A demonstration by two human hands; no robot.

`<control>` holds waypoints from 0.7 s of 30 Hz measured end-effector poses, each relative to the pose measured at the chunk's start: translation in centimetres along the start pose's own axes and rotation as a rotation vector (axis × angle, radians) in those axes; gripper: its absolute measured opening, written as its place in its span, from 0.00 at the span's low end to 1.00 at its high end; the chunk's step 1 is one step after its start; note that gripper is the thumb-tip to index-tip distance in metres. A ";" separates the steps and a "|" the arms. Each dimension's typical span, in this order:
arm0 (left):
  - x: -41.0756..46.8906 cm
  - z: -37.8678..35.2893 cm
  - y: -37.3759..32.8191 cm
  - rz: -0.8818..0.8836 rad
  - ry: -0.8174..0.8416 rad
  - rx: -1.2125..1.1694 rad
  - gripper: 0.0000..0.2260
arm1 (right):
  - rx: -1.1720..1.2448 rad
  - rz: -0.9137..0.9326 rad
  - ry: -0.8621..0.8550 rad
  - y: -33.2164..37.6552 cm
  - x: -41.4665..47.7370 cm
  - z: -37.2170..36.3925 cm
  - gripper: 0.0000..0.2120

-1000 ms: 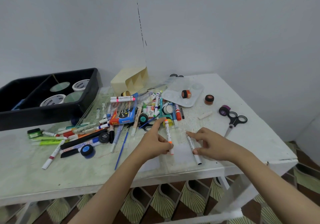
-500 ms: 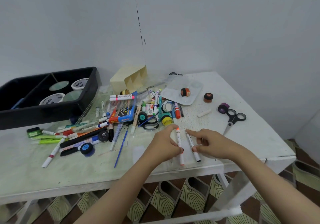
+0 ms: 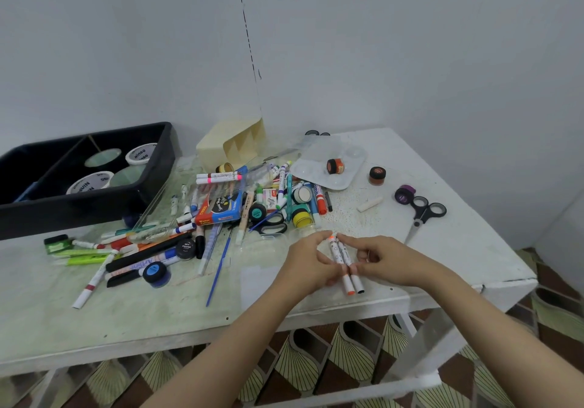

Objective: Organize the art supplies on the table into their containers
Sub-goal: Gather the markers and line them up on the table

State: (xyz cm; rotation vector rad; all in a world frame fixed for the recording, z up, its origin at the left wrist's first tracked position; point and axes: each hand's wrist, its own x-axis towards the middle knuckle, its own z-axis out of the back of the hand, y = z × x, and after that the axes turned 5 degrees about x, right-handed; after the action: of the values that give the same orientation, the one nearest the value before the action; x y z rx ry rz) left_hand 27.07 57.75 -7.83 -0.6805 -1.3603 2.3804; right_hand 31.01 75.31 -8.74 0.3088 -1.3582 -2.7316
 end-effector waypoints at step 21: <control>0.2 0.4 0.2 -0.113 0.101 0.341 0.42 | 0.022 -0.004 0.013 0.0 0.0 0.1 0.27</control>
State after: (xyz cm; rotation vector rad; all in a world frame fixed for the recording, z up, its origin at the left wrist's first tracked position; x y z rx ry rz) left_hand 26.71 57.45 -7.92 -0.6001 -0.8954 2.3693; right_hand 30.99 75.39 -8.66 0.3304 -1.3872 -2.7145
